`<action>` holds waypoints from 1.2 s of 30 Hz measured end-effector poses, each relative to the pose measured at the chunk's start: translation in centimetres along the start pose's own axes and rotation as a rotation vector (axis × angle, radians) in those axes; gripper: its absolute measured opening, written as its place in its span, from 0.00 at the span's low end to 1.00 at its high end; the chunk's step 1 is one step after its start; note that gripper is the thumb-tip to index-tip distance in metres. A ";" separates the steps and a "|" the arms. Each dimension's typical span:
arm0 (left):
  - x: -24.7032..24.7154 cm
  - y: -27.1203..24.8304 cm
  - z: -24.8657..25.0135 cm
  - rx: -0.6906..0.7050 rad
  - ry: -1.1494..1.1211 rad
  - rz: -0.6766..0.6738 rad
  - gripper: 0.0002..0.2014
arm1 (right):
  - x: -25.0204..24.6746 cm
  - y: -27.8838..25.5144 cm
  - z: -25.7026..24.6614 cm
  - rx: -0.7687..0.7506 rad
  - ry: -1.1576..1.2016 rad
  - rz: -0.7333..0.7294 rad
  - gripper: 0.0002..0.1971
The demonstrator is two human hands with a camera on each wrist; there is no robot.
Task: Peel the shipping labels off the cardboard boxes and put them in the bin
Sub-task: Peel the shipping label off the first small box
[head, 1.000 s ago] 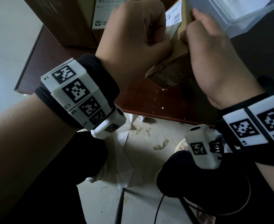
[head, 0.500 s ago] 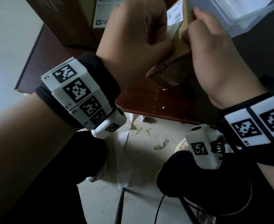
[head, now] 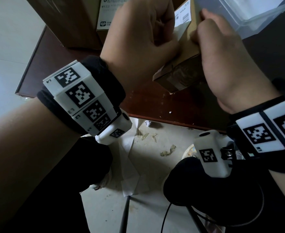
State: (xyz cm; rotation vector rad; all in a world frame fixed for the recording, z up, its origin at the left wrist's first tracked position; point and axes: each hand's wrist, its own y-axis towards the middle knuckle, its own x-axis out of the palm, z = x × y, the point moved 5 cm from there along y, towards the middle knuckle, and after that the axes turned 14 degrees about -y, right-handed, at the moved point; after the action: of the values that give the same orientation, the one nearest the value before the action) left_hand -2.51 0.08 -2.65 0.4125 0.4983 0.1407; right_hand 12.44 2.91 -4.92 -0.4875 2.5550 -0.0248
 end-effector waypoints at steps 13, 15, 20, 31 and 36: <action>0.1 -0.1 -0.3 0.019 -0.049 -0.026 0.08 | 0.0 0.2 0.3 0.000 0.024 -0.006 0.23; 0.2 -0.2 -0.4 0.013 -0.066 -0.030 0.08 | -0.1 0.3 0.3 0.003 0.018 -0.010 0.24; 0.2 -0.2 -0.4 -0.001 -0.084 -0.031 0.05 | -0.1 0.5 0.3 -0.005 0.021 -0.019 0.18; 0.4 -0.2 -0.4 -0.009 -0.126 -0.023 0.06 | -0.2 0.4 0.3 -0.002 0.010 -0.019 0.10; 0.2 -0.2 -0.2 0.012 -0.069 -0.023 0.06 | -0.2 0.5 0.4 0.010 0.020 -0.024 0.13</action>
State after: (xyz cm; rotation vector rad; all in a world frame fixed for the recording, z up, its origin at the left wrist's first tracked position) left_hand -2.47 0.03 -2.99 0.4222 0.4363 0.1009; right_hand 12.65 3.46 -5.22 -0.5160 2.5671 -0.0514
